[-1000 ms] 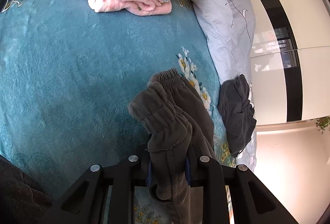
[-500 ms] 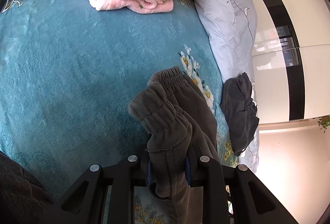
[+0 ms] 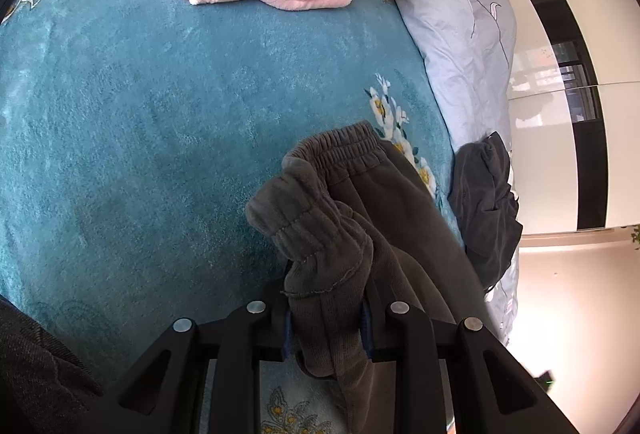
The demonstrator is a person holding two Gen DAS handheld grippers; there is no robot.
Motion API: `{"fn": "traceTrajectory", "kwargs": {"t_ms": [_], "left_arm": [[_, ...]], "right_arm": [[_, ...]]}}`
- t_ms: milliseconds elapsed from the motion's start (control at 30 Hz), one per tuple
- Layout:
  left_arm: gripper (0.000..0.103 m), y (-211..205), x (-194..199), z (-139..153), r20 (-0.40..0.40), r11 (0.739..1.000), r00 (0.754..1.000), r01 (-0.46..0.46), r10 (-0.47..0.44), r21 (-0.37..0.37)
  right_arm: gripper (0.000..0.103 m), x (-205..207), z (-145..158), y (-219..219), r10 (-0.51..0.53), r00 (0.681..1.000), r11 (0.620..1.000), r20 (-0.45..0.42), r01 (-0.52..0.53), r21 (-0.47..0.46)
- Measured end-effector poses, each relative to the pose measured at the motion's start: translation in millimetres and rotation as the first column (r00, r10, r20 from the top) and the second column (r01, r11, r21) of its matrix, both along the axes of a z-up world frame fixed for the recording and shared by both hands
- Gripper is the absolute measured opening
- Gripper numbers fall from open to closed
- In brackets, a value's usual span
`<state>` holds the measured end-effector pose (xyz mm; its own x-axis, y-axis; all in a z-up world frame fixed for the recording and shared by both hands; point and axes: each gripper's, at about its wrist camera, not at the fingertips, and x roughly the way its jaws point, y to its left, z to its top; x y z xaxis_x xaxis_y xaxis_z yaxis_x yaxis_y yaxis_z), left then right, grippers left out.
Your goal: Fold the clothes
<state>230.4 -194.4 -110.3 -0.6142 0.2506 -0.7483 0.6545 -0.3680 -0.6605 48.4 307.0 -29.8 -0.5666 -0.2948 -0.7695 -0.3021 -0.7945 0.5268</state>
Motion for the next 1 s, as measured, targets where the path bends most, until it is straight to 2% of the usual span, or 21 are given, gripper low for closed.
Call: {"fn": "traceTrajectory", "kwargs": {"t_ms": [67, 133, 200, 233, 367, 433, 533, 667, 767, 833, 900, 1000], "left_arm": [[0.029, 0.6, -2.0, -3.6, 0.008, 1.0, 1.0, 0.007, -0.007, 0.019], [0.029, 1.6, -3.4, -5.6, 0.007, 1.0, 1.0, 0.007, -0.007, 0.029], [0.029, 2.3, -4.3, -5.6, 0.008, 1.0, 1.0, 0.006, -0.006, 0.025], [0.029, 2.3, -4.4, -5.8, 0.011, 1.0, 1.0, 0.005, -0.006, 0.024], [0.029, 2.9, -4.6, -6.3, 0.017, 1.0, 1.0, 0.009, -0.01, 0.025], [0.029, 3.4, -4.3, -5.4, 0.017, 1.0, 1.0, 0.013, -0.013, 0.022], [0.029, 1.9, -2.1, -5.7, 0.018, 0.999, 1.0, 0.013, -0.014, 0.029], [0.029, 0.9, -0.5, -6.9, 0.022, 0.999, 1.0, 0.01, -0.011, 0.036], [0.029, 1.1, -0.2, -7.1, 0.024, 0.999, 1.0, 0.009, -0.01, 0.038], [0.03, 1.1, -0.5, -7.5, 0.026, 0.999, 1.0, 0.009, -0.01, 0.038], [0.03, 0.6, -1.5, -8.0, 0.027, 0.999, 1.0, 0.009, -0.01, 0.039], [0.031, -0.6, -3.0, -8.4, 0.021, 0.999, 1.0, 0.011, -0.012, 0.042]], "right_arm": [[0.008, -13.4, 41.1, -3.9, 0.05, 0.995, 0.99, -0.087, -0.038, 0.134], [0.008, -23.5, 71.9, -14.2, 0.094, 0.985, 0.961, -0.145, -0.051, 0.272], [0.008, -29.3, 84.0, -27.2, 0.131, 0.979, 0.95, -0.156, -0.079, 0.303], [0.008, -30.8, 80.2, -39.0, 0.157, 0.977, 0.947, -0.142, -0.108, 0.303], [0.009, -32.0, 47.1, -98.8, 0.279, 0.957, 0.927, -0.079, -0.247, 0.284], [0.009, -25.8, 23.6, -135.4, 0.339, 0.94, 0.916, -0.034, -0.321, 0.239], [0.009, -15.9, -11.7, -190.5, 0.427, 0.904, 0.89, 0.031, -0.426, 0.161], [0.012, -7.3, -52.5, -242.8, 0.514, 0.846, 0.839, 0.14, -0.53, 0.122], [0.016, 0.5, -51.7, -240.3, 0.555, 0.821, 0.817, 0.137, -0.569, 0.099], [0.027, 5.5, -43.9, -229.2, 0.577, 0.81, 0.809, 0.104, -0.585, 0.063], [0.047, 9.8, -27.7, -206.9, 0.59, 0.807, 0.807, 0.032, -0.59, -0.001], [0.061, 11.9, -5.6, -153.8, 0.489, 0.868, 0.871, -0.087, -0.492, -0.019]]}}
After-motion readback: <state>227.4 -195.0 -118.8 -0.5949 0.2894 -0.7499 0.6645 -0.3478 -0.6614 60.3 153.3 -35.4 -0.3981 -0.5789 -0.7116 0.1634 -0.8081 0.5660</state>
